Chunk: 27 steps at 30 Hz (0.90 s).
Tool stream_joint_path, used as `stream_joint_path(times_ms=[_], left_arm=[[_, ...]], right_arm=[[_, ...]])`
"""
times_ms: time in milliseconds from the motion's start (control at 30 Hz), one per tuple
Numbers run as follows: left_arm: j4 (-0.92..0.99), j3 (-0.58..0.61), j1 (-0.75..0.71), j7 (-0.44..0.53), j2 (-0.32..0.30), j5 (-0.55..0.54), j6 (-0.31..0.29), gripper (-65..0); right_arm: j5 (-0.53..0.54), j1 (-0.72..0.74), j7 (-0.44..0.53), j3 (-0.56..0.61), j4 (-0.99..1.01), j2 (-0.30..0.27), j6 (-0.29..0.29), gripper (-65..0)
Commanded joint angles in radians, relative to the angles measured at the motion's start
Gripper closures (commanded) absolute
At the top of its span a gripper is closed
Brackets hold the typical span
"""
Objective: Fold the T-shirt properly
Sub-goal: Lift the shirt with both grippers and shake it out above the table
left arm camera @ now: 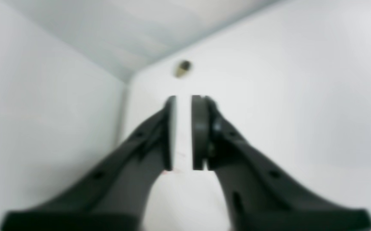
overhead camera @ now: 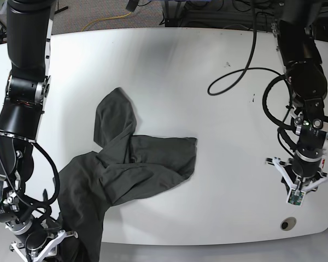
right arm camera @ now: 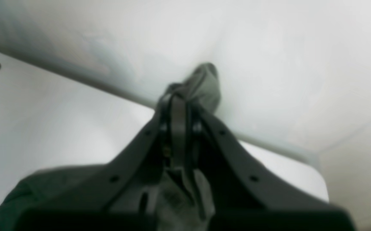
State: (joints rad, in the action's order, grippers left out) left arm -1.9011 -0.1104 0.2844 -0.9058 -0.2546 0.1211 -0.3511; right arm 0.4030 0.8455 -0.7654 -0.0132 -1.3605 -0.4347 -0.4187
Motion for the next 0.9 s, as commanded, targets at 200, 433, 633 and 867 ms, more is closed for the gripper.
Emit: stream_joint_path(times_ms=[200, 433, 633, 867], left_arm=[[-0.001, 0.007, -0.098, 0.014, 0.189, -0.004, -0.027, -49.4], [0.143, 0.096, -0.146, 0.098, 0.308, -0.004, -0.090, -56.2], [0.391, 0.104, -0.113, 0.225, 0.387, -0.002, -0.087, -56.2], [0.647, 0.104, -0.034, 0.347, 0.412, -0.002, -0.075, -56.1]], right_arm=[[0.012, -0.021, 0.034, -0.011, -0.015, -0.011, 0.004, 0.0], [0.012, -0.050, 0.036, -0.012, -0.015, -0.011, 0.004, 0.0], [0.012, -0.081, 0.036, -0.032, -0.017, -0.011, 0.004, 0.0], [0.014, -0.108, 0.036, -0.075, -0.017, -0.010, 0.004, 0.0]])
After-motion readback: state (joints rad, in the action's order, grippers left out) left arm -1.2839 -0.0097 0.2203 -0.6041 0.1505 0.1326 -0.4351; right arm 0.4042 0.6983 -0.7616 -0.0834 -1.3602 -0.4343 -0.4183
